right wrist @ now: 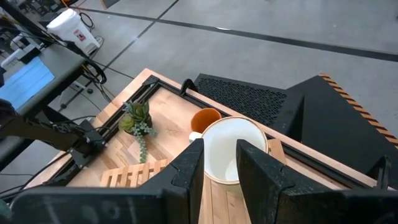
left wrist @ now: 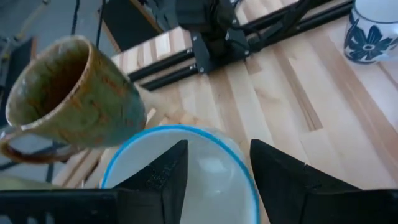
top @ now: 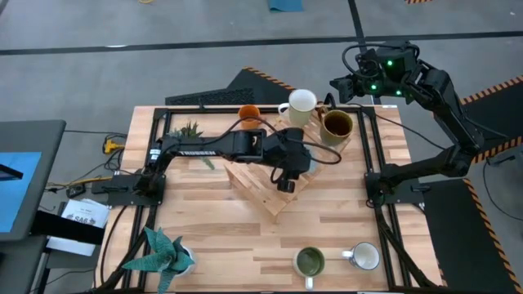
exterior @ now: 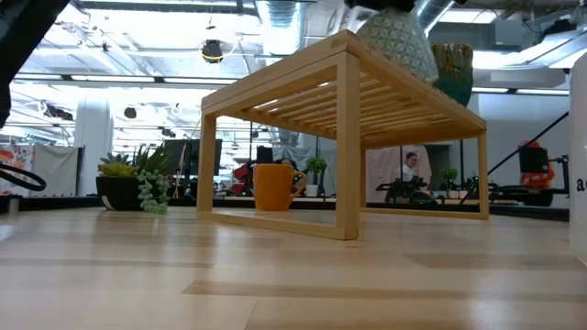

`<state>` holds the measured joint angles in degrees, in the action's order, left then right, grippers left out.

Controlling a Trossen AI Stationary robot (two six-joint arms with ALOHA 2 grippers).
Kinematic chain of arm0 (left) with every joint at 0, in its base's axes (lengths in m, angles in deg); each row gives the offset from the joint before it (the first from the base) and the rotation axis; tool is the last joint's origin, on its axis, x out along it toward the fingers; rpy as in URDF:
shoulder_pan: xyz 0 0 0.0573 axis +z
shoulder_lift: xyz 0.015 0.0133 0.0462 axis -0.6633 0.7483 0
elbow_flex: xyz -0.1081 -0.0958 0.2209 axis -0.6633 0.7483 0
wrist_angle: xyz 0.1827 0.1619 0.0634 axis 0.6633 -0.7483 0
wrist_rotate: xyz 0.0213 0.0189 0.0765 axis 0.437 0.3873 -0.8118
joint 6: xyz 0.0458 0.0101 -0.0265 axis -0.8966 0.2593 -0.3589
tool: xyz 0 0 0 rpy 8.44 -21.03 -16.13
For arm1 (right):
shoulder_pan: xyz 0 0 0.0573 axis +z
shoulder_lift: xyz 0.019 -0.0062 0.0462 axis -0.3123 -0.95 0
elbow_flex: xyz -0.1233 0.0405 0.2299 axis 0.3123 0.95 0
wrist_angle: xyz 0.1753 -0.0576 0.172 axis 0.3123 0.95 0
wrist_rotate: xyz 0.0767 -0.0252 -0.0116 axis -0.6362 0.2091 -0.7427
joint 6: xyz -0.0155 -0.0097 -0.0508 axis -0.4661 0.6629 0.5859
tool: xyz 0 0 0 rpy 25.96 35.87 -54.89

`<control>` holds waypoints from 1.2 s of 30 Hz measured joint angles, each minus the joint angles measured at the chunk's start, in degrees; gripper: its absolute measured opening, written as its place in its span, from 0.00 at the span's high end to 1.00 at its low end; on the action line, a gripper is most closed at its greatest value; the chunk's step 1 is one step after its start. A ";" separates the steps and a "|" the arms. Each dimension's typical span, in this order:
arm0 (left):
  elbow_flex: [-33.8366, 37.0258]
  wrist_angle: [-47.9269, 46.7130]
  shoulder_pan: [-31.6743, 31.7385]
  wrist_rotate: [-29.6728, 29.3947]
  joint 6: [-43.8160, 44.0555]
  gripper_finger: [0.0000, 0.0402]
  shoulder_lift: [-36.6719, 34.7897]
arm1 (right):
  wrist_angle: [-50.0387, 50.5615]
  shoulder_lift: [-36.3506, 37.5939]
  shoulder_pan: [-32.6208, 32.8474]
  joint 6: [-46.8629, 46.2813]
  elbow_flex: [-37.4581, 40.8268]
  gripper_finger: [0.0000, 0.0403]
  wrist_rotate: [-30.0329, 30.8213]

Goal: Place coffee mugs
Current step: Put the light blue patterned mug on the shelf

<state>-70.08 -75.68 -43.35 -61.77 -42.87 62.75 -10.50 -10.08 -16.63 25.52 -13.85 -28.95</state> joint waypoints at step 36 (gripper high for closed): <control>-0.50 -8.54 12.44 7.25 17.81 0.61 -25.40 | 0.02 0.57 7.08 6.36 -0.02 0.70 -11.35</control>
<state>-70.58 -84.22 -30.92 -54.51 -25.06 37.35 -10.47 -9.51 -9.55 31.88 -13.87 -40.29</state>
